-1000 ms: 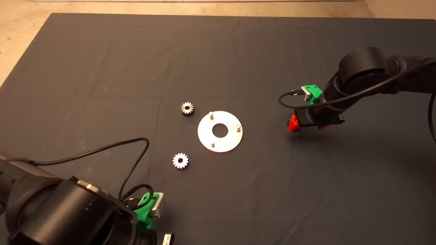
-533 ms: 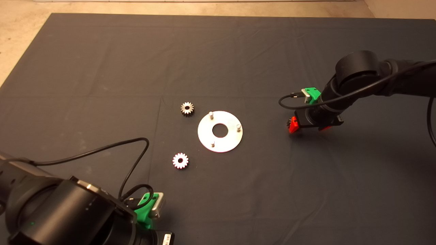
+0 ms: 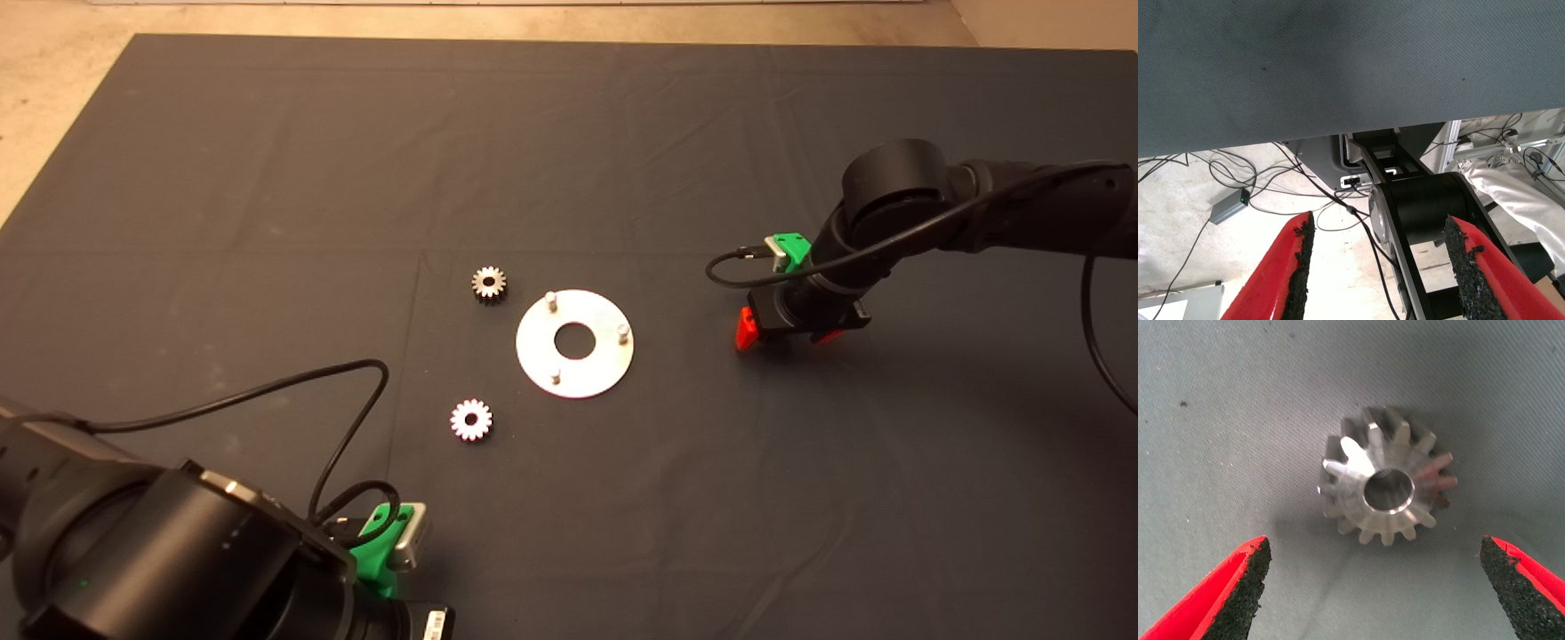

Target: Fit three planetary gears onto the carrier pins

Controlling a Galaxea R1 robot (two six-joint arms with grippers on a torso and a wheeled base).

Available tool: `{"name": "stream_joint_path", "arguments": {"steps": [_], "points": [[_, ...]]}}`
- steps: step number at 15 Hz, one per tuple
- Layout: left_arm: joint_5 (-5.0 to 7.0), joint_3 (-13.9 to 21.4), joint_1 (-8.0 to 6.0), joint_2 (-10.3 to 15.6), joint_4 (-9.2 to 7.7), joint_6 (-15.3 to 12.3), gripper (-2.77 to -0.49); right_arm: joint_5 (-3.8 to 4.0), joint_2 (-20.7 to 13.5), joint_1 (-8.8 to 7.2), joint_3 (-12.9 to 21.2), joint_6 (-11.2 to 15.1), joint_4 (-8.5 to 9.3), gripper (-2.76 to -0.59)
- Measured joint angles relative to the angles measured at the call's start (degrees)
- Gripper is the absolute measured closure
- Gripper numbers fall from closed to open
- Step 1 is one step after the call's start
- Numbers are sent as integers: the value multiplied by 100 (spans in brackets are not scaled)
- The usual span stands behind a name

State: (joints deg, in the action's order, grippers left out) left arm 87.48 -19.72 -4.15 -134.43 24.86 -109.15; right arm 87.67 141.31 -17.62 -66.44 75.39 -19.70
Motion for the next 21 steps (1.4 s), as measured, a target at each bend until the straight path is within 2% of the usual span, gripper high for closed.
{"name": "stream_joint_path", "arguments": {"steps": [4,6,8,10,12,16,21], "points": [[-2,0,-1,0,0,0,-132,-2,33,1,-117,-59,-24,-223],[0,0,-1,0,0,0,-132,-1,34,-1,-164,-67,-26,-210],[0,0,1,0,-1,0,-132,-2,45,-1,-217,-85,-28,-209],[0,0,-1,0,0,0,-132,-2,45,-1,-277,-102,-35,-196],[0,0,-1,0,0,0,-132,0,45,0,-301,-103,-37,-196],[0,0,-1,0,0,0,-132,0,45,0,-379,-124,-44,-172],[-2,0,-1,0,0,0,-132,-27,61,1,-390,-124,-44,-154]]}}
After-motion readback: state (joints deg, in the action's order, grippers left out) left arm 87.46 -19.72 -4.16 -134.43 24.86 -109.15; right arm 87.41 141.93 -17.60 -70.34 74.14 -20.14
